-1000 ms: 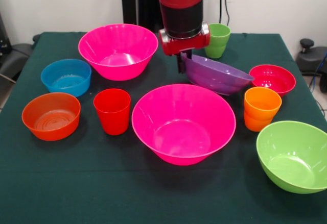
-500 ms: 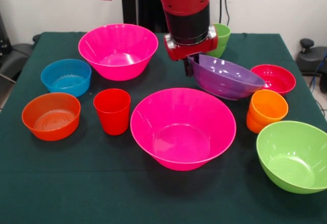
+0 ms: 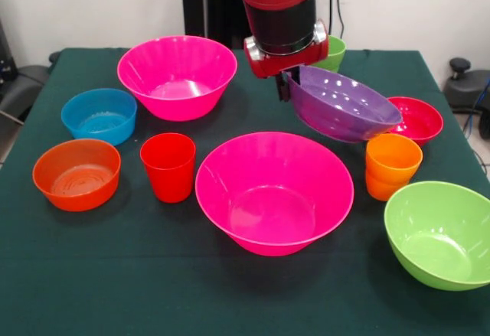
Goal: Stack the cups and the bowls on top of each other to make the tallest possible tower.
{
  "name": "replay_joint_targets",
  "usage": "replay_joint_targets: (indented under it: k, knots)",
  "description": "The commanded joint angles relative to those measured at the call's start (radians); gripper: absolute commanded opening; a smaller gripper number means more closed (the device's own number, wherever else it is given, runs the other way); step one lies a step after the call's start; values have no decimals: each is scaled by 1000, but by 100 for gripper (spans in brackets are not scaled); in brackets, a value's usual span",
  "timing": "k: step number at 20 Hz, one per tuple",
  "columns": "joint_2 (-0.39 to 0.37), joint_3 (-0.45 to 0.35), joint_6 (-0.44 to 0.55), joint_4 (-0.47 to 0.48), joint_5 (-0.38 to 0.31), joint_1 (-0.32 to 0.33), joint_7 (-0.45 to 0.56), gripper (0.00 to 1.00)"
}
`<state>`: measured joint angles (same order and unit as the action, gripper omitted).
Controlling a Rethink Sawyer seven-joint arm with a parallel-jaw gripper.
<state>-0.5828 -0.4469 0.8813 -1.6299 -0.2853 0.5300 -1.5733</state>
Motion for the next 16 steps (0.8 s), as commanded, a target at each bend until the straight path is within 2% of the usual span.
replay_joint_targets:
  k: [1, 4, 8, 16]
  knots:
    - [-18, -69, 129, 76, 6, 11, 120, 0]
    - [-14, -74, 152, 93, -1, 12, 121, 0]
    - [12, -67, 122, 110, -18, 14, 100, 0]
    - [105, -75, 108, 202, -68, 33, 180, 0]
